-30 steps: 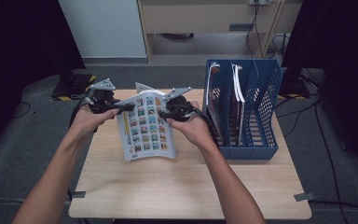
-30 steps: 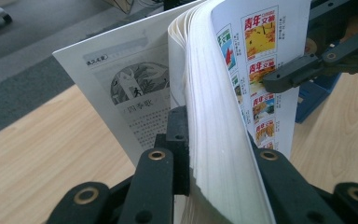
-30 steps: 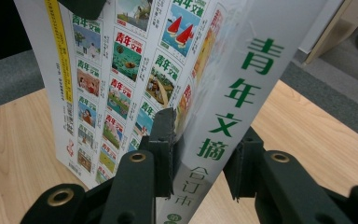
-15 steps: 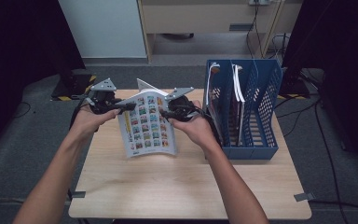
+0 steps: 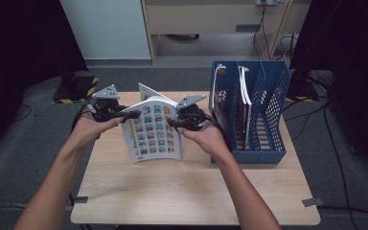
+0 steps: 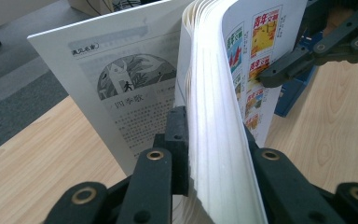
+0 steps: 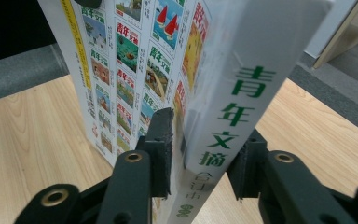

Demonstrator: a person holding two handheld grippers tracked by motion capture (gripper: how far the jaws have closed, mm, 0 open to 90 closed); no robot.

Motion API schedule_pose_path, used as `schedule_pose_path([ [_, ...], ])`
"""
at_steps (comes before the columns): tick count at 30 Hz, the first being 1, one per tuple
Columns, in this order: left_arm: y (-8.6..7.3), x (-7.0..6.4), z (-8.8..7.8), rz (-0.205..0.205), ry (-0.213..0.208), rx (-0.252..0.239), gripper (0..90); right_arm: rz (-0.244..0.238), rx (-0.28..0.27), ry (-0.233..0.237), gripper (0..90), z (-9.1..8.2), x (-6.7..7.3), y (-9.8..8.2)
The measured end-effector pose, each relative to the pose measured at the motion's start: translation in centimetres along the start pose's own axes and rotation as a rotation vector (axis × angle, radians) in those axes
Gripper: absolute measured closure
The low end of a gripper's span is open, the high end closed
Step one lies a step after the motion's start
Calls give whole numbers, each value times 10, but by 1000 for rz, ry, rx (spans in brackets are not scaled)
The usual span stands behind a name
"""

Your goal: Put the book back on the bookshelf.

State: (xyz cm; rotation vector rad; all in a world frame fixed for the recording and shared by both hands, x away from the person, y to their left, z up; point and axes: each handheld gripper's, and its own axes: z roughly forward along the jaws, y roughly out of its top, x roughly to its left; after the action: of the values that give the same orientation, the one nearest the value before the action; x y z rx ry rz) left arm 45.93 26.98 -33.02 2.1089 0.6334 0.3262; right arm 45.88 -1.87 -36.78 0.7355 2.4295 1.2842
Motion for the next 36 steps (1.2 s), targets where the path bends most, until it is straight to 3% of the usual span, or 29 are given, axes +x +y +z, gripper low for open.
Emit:
schedule_pose_path([
  [14, -1, -4, 0, 20, -24, -7, 755, 7, 0, 2, 564, 2, -7, 6],
  [17, -1, -3, 1, 15, -18, -7, 753, 2, -4, 2, 653, 1, -8, 6],
  [24, -1, 0, 0, -17, -5, -27, 696, -24, -2, 30, 726, -4, -4, 3],
  [29, -1, 1, 0, -17, 3, -29, 635, -28, -13, 51, 729, -6, -2, -1],
  [36, 0, -1, 0, -5, -16, -25, 709, -41, 4, 48, 697, -7, 1, 1],
])
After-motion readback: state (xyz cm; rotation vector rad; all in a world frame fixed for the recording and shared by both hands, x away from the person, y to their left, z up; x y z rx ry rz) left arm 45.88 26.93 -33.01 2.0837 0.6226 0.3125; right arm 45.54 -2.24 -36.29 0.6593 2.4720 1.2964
